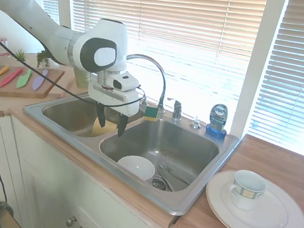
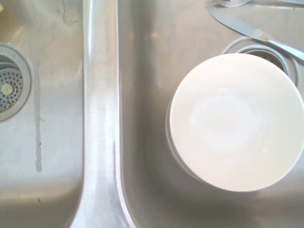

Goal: Turn on the faucet

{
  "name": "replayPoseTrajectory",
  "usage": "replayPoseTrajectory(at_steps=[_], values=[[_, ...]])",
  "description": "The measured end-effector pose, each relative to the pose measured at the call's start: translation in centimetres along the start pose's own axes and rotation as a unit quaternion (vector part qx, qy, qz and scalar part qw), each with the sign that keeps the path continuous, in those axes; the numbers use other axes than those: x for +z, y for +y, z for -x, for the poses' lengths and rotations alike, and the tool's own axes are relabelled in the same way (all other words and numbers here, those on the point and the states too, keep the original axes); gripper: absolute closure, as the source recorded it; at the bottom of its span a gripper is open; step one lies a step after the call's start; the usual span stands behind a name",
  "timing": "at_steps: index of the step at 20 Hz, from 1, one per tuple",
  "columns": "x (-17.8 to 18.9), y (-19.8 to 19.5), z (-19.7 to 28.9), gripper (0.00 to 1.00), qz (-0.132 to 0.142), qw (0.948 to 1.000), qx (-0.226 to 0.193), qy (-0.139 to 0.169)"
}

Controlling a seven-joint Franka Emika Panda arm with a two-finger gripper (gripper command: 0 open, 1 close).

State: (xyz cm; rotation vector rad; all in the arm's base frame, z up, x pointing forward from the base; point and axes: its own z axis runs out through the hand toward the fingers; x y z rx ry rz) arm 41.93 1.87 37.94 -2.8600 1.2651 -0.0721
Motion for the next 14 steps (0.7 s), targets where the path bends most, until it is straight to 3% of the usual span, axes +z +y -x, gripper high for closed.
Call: replayPoseTrajectory(at_steps=[3, 4, 14], values=[[0.13, 0.06, -0.08, 0.0, 0.001, 1.0, -0.002, -0.001], [0.17, 0.08, -0.14, 1.0, 0.001, 1.0, -0.002, -0.001], [0.06, 0.42, -0.88, 1.0, -0.002, 1.0, 0.002, 0.005]])
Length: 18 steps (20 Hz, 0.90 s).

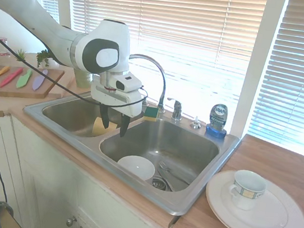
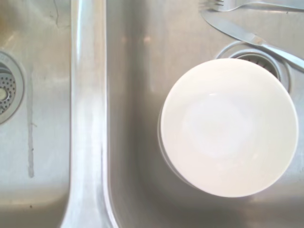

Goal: Turn on the faucet

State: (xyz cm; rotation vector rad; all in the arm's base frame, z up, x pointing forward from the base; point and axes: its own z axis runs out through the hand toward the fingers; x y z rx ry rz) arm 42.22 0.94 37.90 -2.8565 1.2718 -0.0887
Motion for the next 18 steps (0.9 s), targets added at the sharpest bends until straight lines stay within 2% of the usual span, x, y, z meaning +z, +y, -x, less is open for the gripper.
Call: replayPoseTrajectory(at_steps=[18], values=[[0.0, 0.29, -0.41, 1.0, 0.001, 1.0, 0.002, 0.004]])
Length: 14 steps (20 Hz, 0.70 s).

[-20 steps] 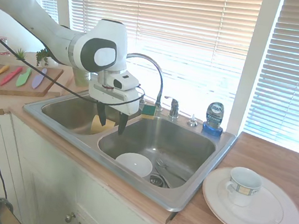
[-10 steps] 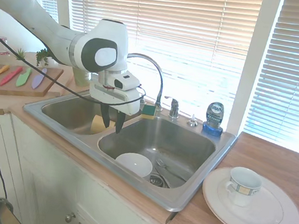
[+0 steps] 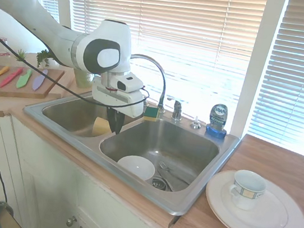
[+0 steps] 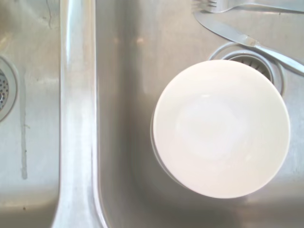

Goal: Turn on the faucet

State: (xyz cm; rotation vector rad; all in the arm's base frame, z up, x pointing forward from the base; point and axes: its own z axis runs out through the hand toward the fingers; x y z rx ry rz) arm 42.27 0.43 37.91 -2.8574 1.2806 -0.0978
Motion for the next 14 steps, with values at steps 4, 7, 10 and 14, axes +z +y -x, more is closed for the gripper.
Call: replayPoseTrajectory(at_steps=[4, 7, 10, 14], values=[[0.0, 0.0, -0.3, 1.0, -0.003, 1.0, 0.002, 0.002], [0.3, -0.3, -1.1, 1.0, -0.006, 1.0, 0.005, 0.003], [0.6, -1.3, -2.6, 1.0, -0.014, 0.9999, 0.004, 0.009], [0.9, -3.6, -5.7, 1.0, -0.02, 0.9997, 0.008, 0.015]])
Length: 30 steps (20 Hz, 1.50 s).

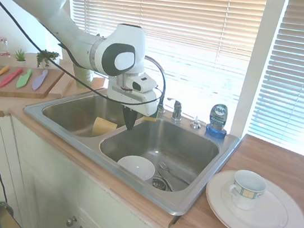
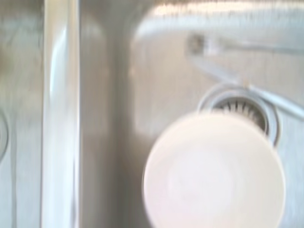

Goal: Turn on the faucet

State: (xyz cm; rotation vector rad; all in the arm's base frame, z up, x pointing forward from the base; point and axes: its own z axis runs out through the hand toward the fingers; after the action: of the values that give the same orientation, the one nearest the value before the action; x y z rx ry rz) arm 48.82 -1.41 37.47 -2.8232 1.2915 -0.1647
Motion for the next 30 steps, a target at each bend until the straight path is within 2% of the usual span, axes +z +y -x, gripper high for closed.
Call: replayPoseTrajectory(at_steps=[12, 17, 19, 22, 25, 27, 30], values=[[3.6, -11.4, -11.1, 1.0, -0.022, 0.9995, -0.003, 0.023], [3.7, -14.5, -11.7, 1.0, -0.03, 0.9988, -0.016, 0.034], [3.2, -15.2, -11.6, 1.0, -0.041, 0.9979, -0.021, 0.045], [2.2, -16.0, -11.9, 1.0, -0.076, 0.9923, -0.028, 0.094], [2.0, -16.2, -11.6, 1.0, -0.103, 0.9821, -0.019, 0.156], [1.9, -16.1, -11.0, 1.0, -0.112, 0.9777, -0.014, 0.177], [1.1, -15.8, -10.3, 1.0, -0.124, 0.9745, -0.01, 0.187]])
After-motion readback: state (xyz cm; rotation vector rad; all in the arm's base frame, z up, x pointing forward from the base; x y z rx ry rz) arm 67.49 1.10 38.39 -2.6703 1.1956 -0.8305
